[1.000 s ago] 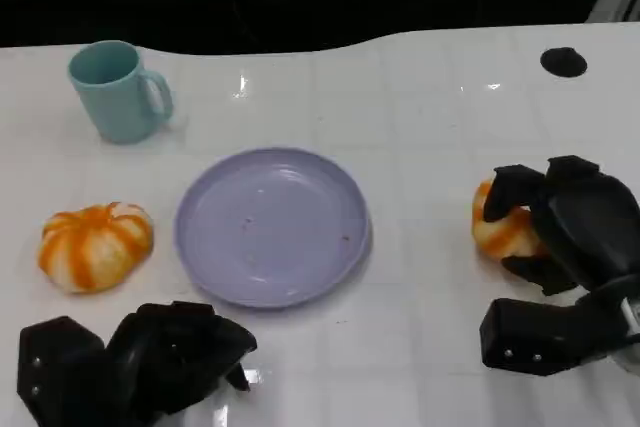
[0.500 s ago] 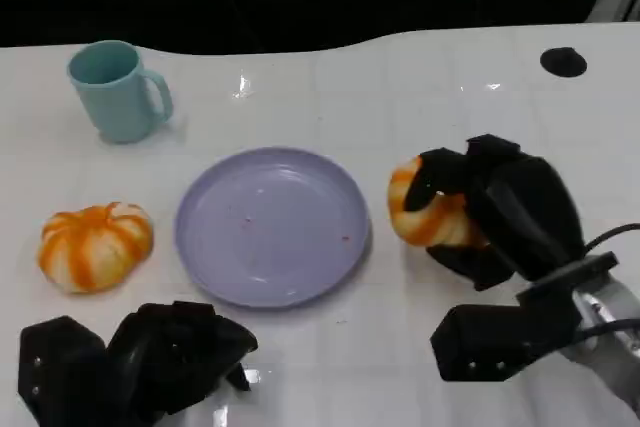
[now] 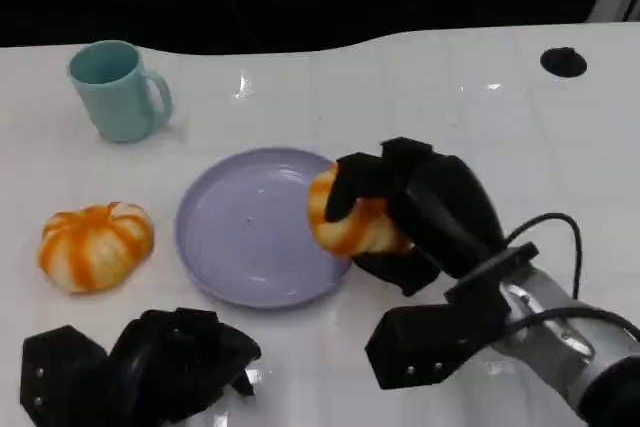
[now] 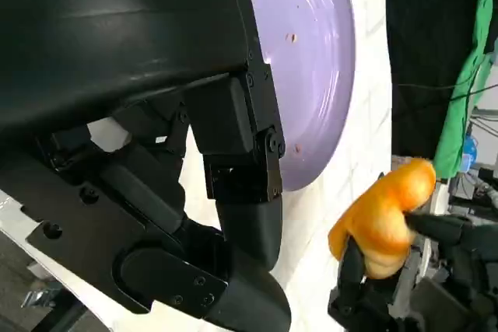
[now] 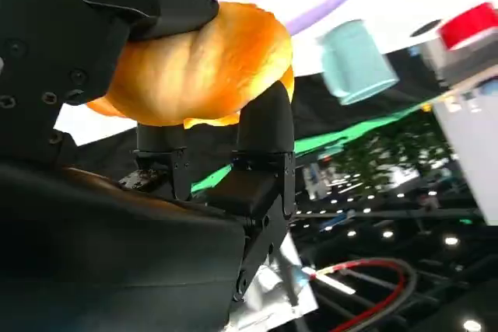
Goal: Grasp the bread from the table and place it into the plate.
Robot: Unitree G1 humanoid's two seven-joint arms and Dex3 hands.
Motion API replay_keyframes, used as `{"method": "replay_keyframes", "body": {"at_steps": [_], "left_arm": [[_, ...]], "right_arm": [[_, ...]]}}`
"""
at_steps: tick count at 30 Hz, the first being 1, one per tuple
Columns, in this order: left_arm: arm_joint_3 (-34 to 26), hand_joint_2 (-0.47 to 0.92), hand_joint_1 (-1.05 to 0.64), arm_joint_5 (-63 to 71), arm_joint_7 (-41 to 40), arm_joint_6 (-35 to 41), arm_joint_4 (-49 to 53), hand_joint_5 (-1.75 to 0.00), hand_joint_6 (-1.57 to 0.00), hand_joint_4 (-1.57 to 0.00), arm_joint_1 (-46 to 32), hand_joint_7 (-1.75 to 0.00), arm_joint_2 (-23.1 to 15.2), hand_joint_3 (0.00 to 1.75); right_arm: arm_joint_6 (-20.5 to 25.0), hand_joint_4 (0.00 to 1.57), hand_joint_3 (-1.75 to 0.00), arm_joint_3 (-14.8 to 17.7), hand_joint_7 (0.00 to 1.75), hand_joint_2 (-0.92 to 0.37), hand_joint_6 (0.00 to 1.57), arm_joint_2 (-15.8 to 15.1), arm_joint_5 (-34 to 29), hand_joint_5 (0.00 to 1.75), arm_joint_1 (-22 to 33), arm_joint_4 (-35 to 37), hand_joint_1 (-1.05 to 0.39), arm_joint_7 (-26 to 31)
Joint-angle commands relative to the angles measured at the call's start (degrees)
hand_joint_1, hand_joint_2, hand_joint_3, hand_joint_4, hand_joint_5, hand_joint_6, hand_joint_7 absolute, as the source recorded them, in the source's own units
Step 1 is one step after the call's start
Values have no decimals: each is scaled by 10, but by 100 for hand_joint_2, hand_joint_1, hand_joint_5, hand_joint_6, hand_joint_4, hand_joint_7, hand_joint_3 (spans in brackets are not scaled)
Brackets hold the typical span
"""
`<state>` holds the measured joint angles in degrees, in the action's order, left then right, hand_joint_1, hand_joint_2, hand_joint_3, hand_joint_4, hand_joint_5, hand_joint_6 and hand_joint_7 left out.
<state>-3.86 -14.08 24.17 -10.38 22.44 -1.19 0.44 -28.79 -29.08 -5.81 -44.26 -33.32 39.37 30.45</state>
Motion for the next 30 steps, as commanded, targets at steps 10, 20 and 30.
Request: {"method": "replay_keyframes", "body": {"at_steps": [10, 20, 30], "left_arm": [[5, 60, -105, 3, -4, 15, -11, -149, -153, -91, -14, -36, -8, 30], [4, 59, -105, 2, -4, 10, -5, -151, -153, -89, -11, -35, -6, 32], [7, 57, -105, 8, -9, 9, -7, -150, -154, -89, -11, -35, -6, 34]], "right_arm": [[5, 99, -137, -34, 157, -31, 84, 79, -12, 175, -97, 141, -13, 39], [-16, 79, -98, -28, 103, -44, 80, 114, 15, 152, -142, 238, -14, 33], [40, 6, -18, -45, 1, -91, 35, 98, 10, 43, -142, 205, -57, -86]]}}
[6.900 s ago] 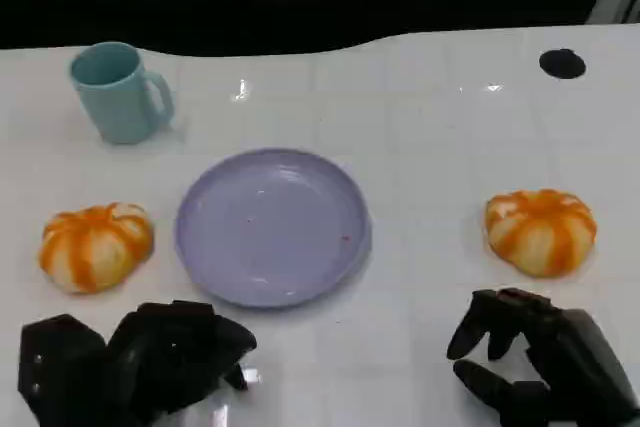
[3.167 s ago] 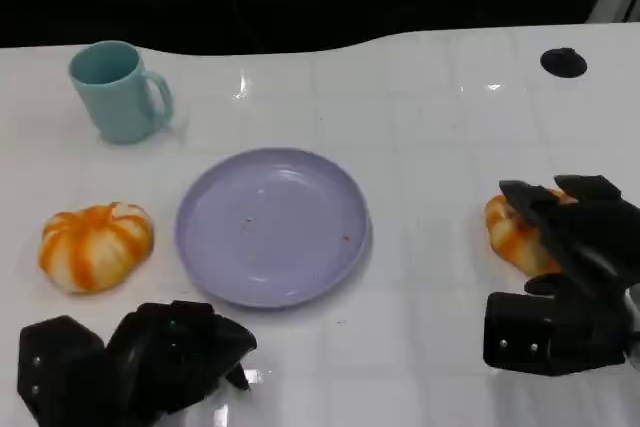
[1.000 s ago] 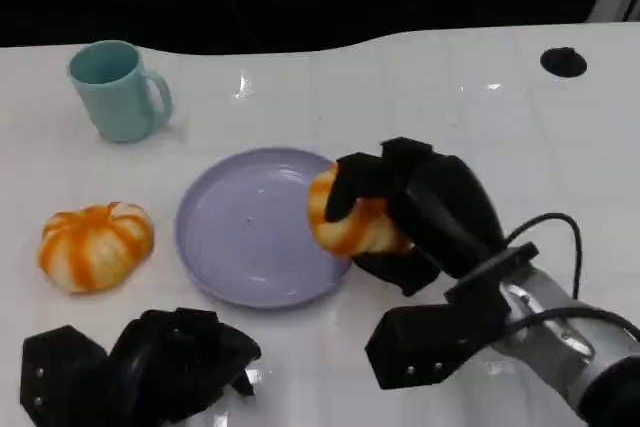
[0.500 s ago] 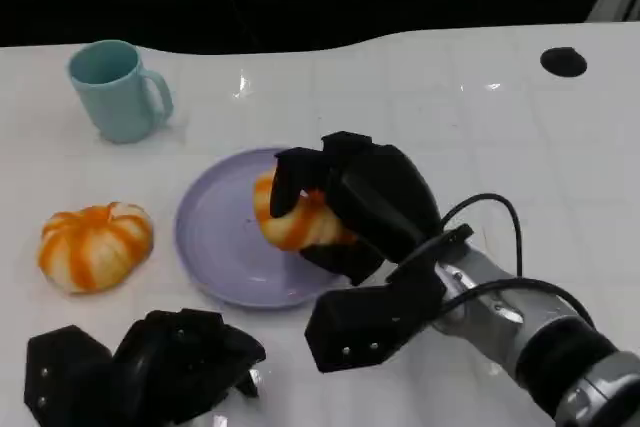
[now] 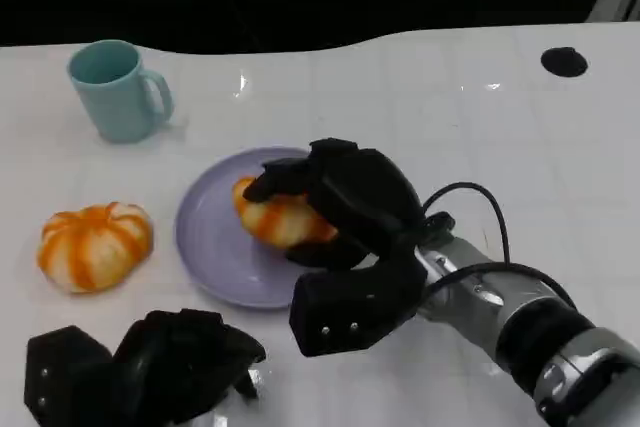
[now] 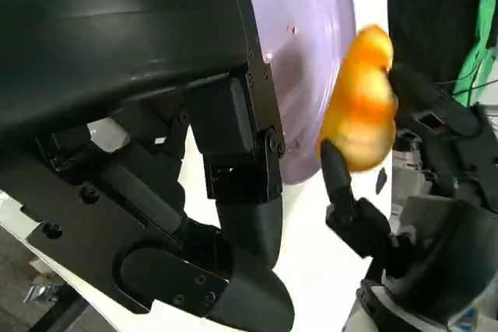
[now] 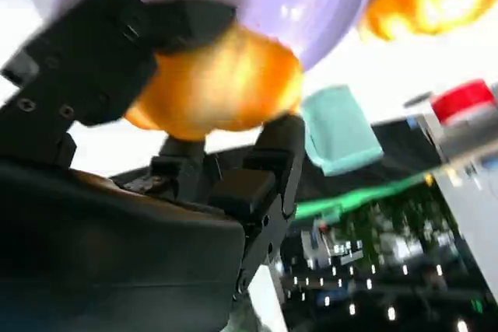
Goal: Grasp the bread from the table and place it into the plate.
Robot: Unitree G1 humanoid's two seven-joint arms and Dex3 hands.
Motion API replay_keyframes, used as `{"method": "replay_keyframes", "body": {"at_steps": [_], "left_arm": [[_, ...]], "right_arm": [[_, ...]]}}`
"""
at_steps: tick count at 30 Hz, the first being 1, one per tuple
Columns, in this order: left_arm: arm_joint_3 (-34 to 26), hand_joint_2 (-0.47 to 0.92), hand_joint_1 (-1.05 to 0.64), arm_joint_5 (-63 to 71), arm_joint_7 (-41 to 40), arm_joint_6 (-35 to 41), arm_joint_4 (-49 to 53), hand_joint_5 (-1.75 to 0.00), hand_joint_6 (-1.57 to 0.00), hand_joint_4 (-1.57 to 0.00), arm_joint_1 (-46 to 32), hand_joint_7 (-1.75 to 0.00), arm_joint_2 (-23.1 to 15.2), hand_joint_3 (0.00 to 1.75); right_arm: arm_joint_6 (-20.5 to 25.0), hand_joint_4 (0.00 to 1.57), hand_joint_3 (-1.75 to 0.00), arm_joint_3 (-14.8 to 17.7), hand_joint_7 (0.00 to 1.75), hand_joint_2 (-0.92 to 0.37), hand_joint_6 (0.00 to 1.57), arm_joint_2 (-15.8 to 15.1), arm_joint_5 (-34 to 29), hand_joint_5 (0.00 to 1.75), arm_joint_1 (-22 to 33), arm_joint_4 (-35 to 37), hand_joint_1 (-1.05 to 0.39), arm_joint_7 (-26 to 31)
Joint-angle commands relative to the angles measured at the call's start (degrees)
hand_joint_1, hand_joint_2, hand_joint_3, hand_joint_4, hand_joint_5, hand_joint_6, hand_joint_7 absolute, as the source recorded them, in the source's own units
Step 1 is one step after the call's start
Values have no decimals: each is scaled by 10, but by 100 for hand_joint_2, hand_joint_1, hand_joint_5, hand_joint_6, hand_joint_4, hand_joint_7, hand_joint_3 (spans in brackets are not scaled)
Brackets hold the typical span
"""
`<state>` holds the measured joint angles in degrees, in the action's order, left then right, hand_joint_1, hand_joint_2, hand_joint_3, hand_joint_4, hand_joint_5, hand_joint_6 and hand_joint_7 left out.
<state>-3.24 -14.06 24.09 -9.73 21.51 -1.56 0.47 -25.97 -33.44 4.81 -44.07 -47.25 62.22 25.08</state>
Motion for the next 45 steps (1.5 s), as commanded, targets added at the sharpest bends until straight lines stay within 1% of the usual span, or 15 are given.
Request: {"method": "replay_keyframes", "body": {"at_steps": [1, 3, 5, 11, 13, 20, 23, 26, 30, 35, 39, 41, 42, 43, 45], "left_arm": [[1, 58, -105, 10, -9, 1, 3, -150, -154, -90, -7, -35, -7, 34], [1, 58, -105, 10, -9, 2, 4, -150, -154, -90, -5, -35, -7, 34], [2, 58, -105, 11, -10, 0, 5, -150, -154, -89, -4, -35, -7, 35], [-2, 58, -105, 8, -7, 3, 8, -150, -154, -88, 0, -35, -8, 34], [-3, 58, -105, 7, -7, 2, 10, -150, -154, -88, 0, -35, -7, 34], [-2, 58, -105, 9, -11, 4, 9, -150, -154, -88, 0, -35, -5, 34], [-1, 58, -105, 9, -10, 1, 12, -149, -154, -88, 1, -34, -3, 35], [-1, 58, -105, 11, -12, -1, 12, -149, -154, -88, 2, -34, -1, 36], [0, 57, -105, 8, -12, 7, 9, -149, -155, -89, 4, -34, 4, 36], [0, 57, -105, 11, -13, -2, 13, -149, -156, -90, 5, -33, 6, 37], [1, 57, -105, 14, -12, -2, 10, -149, -156, -91, 4, -32, 7, 37], [2, 56, -105, 15, -11, -1, 10, -150, -156, -91, 4, -31, 6, 38], [2, 56, -105, 16, -10, -1, 10, -150, -156, -91, 4, -31, 6, 38], [2, 57, -105, 16, -10, -3, 12, -150, -156, -91, 5, -31, 6, 38], [3, 57, -105, 17, -9, -6, 14, -150, -156, -92, 5, -31, 6, 38]], "right_arm": [[13, 3, -19, 0, 0, -92, 31, -10, 11, 44, 1, -31, -61, -41], [14, 1, -24, 3, 0, -92, 25, -15, 17, 41, 8, -46, -66, -62], [16, 0, -26, 5, 0, -92, 23, -18, 22, 39, 13, -59, -68, -78], [25, 0, -28, 3, 0, -92, 21, -37, 20, 37, 39, -115, -72, -101], [22, 0, -30, 3, 0, -92, 22, -48, 19, 38, 54, -139, -72, -105], [7, 0, -25, 18, 2, -92, 25, -84, 28, 51, 112, -219, -68, -102], [-11, 0, -24, 28, 2, -92, 25, -105, 38, 56, 142, -259, -66, -100], [-45, 6, -22, 45, 5, -92, 33, -128, 52, 64, 177, -298, -61, -86], [-91, 23, -14, 77, 12, -92, 48, -153, 87, 71, 229, -338, -51, -81], [-136, 37, -9, 111, 15, -92, 60, -173, 118, 73, 287, -360, -44, -72], [-157, 48, -13, 138, 19, -92, 70, -181, 132, 78, 327, -374, -42, -68], [-178, 56, -15, 152, 24, -92, 76, -184, 145, 87, 341, -375, -39, -66], [-193, 59, -15, 159, 34, -92, 78, -185, 155, 102, 348, -373, -36, -66], [-206, 63, -16, 166, 55, -92, 76, -185, 166, 116, 354, -370, -34, -70], [-219, 68, -17, 175, 76, -92, 74, -186, 181, 132, 363, -368, -33, -77]]}}
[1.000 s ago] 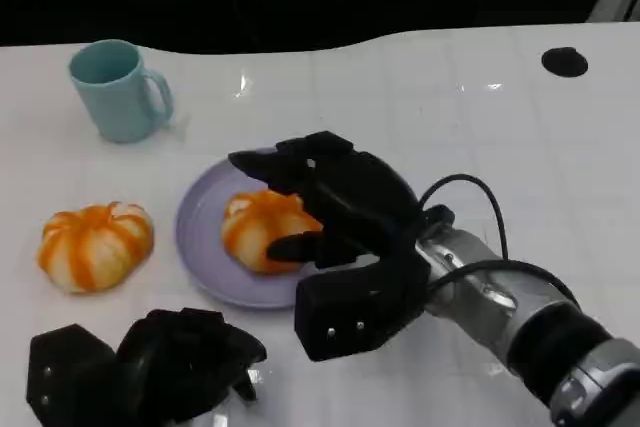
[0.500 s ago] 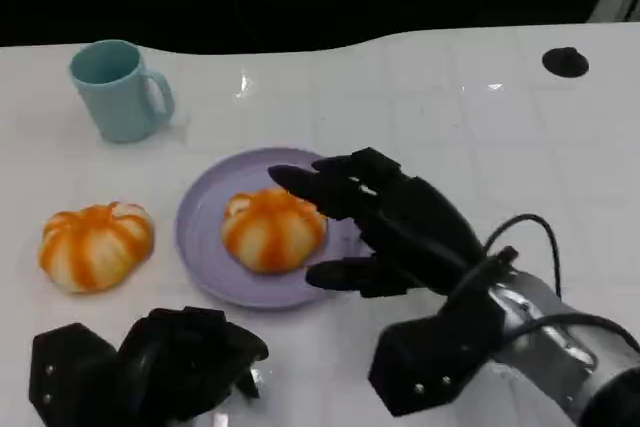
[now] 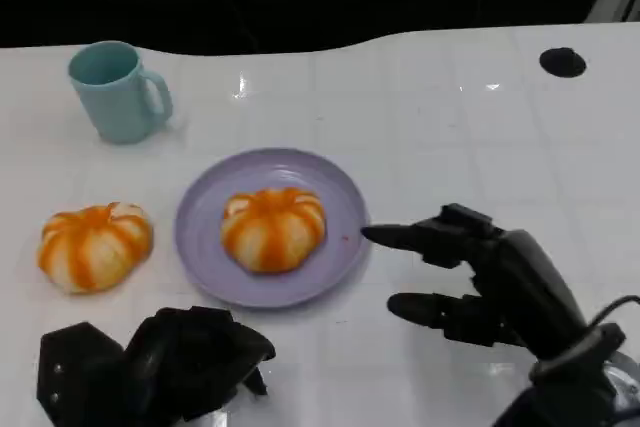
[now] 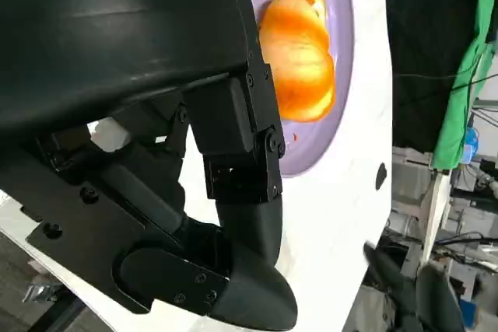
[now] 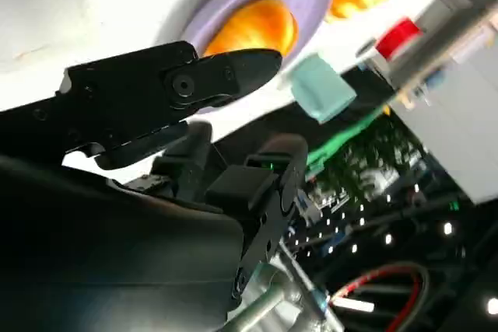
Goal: Grasp the bread from the table and place it into the plate.
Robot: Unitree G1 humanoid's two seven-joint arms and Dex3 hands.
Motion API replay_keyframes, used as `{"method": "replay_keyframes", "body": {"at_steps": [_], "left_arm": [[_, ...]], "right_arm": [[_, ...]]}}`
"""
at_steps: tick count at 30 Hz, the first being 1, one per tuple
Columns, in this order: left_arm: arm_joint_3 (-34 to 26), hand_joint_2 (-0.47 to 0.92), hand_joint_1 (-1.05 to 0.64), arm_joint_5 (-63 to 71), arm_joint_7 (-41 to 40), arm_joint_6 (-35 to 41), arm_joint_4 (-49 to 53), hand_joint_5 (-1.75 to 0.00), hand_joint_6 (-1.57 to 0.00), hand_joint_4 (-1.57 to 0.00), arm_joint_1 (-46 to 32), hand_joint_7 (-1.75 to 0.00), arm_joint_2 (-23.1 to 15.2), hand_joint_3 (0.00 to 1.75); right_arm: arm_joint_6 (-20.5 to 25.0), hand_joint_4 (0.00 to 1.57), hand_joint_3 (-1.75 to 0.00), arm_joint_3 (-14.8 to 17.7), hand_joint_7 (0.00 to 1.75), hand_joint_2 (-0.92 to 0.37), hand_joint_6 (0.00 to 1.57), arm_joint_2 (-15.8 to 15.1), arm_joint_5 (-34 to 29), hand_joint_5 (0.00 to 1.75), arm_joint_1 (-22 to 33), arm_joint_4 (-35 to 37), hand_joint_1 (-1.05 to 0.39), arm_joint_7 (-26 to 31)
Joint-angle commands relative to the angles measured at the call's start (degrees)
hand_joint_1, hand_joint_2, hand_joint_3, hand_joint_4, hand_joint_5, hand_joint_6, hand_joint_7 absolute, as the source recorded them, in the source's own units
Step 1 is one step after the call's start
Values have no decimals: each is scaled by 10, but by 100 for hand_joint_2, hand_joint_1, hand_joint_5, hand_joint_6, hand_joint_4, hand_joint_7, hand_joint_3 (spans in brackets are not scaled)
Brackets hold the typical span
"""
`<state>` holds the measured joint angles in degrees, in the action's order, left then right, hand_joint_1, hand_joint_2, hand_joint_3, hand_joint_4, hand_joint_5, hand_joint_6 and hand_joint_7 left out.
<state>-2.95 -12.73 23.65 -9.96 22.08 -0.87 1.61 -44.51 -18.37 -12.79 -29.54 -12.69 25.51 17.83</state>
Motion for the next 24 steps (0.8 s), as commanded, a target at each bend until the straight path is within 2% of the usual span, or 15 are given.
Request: {"method": "replay_keyframes", "body": {"at_steps": [1, 2, 3, 4, 7, 11, 19, 24], "left_arm": [[-1, 57, -105, 3, -5, -4, 9, -150, -157, -92, -1, -31, -5, 38], [-1, 57, -105, 2, -5, -3, 9, -150, -157, -92, -1, -31, -5, 38], [-2, 57, -105, 2, -5, -3, 9, -150, -157, -92, 0, -31, -5, 38], [-2, 57, -105, 2, -6, -2, 9, -150, -157, -92, 1, -31, -6, 38], [-2, 57, -105, 2, -6, -1, 9, -150, -157, -92, 1, -30, -6, 37], [-3, 57, -105, 4, -6, -2, 9, -150, -157, -92, 2, -30, -8, 38], [-6, 58, -105, 1, -3, -3, 9, -150, -157, -92, 1, -31, -11, 38], [-7, 57, -105, 1, -7, 3, 1, -149, -157, -92, -2, -31, -13, 37]], "right_arm": [[-41, 70, -18, 30, 85, -91, 75, -13, 45, 139, 25, -2, -32, -10], [-47, 72, -27, 34, 96, -86, 75, -14, 51, 143, 30, -2, -31, -14], [-54, 74, -51, 39, 103, -73, 76, -16, 59, 147, 36, -2, -30, -18], [-60, 74, -66, 43, 107, -64, 77, -18, 65, 152, 42, -1, -29, -22], [-71, 73, -87, 57, 118, -52, 76, -23, 67, 163, 58, -1, -29, -27], [-73, 71, -91, 70, 129, -52, 71, -29, 58, 170, 79, -3, -31, -30], [-44, 70, -90, 74, 135, -53, 67, -27, 24, 172, 125, -26, -35, -28], [-35, 69, -88, 74, 135, -54, 66, -21, 29, 174, 142, -27, -35, -29]]}}
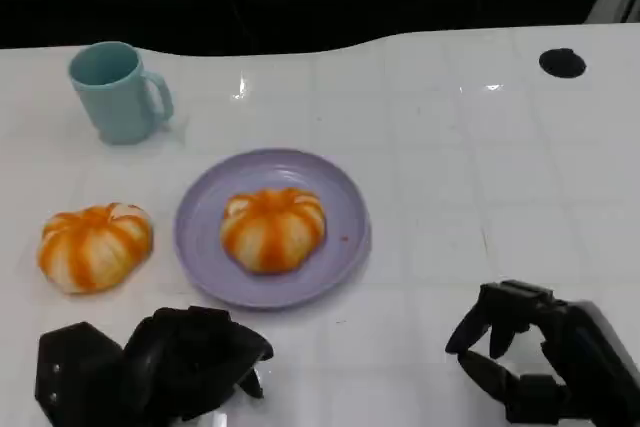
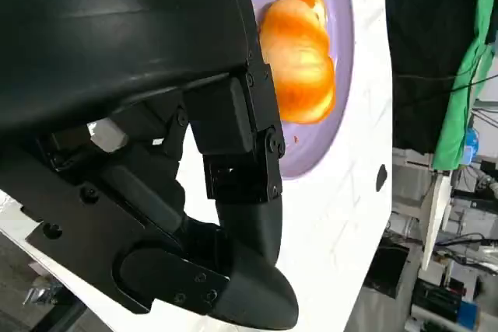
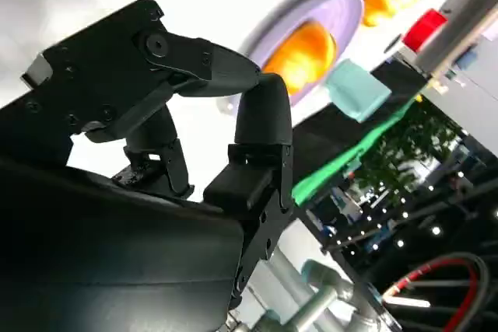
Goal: Grasp the bread from the table and place it into the plate.
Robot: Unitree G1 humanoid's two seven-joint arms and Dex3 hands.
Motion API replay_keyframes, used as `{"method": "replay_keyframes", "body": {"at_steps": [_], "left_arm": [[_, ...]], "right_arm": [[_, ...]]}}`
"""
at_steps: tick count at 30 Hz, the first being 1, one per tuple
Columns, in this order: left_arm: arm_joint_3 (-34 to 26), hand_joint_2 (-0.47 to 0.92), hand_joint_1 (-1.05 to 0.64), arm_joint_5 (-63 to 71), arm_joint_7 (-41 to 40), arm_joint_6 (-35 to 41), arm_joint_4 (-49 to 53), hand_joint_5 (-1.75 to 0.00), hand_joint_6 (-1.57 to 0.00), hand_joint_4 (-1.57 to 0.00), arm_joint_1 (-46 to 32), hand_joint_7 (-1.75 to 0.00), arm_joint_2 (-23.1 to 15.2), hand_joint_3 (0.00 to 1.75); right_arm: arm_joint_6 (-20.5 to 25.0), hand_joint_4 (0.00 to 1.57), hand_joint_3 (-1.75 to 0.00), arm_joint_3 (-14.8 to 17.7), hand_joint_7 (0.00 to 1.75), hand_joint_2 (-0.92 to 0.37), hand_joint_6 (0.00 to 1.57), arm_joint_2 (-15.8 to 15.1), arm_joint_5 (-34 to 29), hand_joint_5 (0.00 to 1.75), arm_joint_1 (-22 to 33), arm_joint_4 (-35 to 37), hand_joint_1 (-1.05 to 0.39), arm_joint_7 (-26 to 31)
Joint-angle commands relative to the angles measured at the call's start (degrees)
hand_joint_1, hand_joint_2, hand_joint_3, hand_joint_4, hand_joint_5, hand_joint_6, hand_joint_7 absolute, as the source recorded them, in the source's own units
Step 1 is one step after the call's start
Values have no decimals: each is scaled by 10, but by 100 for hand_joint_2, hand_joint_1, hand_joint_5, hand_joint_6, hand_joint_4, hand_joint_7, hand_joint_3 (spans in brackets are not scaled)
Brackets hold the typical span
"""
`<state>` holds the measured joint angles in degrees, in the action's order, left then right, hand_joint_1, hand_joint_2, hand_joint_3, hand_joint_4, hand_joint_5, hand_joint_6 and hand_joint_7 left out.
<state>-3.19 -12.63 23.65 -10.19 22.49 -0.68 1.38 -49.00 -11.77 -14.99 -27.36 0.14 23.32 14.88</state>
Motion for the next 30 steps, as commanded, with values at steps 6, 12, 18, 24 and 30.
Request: {"method": "replay_keyframes", "body": {"at_steps": [6, 12, 18, 24, 30], "left_arm": [[-7, 58, -105, -1, -5, 5, -4, -149, -157, -91, -5, -30, -13, 37], [-6, 59, -105, 2, -7, 0, -3, -149, -157, -90, -5, -31, -15, 36], [-8, 59, -105, -1, 0, 1, 0, -150, -156, -90, -5, -31, -19, 36], [-12, 59, -105, -6, 1, 4, 0, -151, -156, -90, -4, -32, -24, 36], [-12, 59, -105, -4, 2, 3, 2, -151, -156, -89, -2, -32, -24, 35]], "right_arm": [[6, 71, -86, 6, 136, -55, 66, 5, -11, 175, 8, 22, -35, 18], [-2, 73, -86, 2, 139, -54, 65, 9, -24, 175, -5, 46, -37, 36], [8, 72, -86, -1, 142, -56, 63, 11, -33, 175, -10, 51, -39, 39], [19, 72, -85, -3, 142, -55, 62, 15, -41, 174, -14, 50, -38, 41], [14, 73, -84, -6, 140, -55, 64, 14, -47, 173, -18, 56, -37, 51]]}}
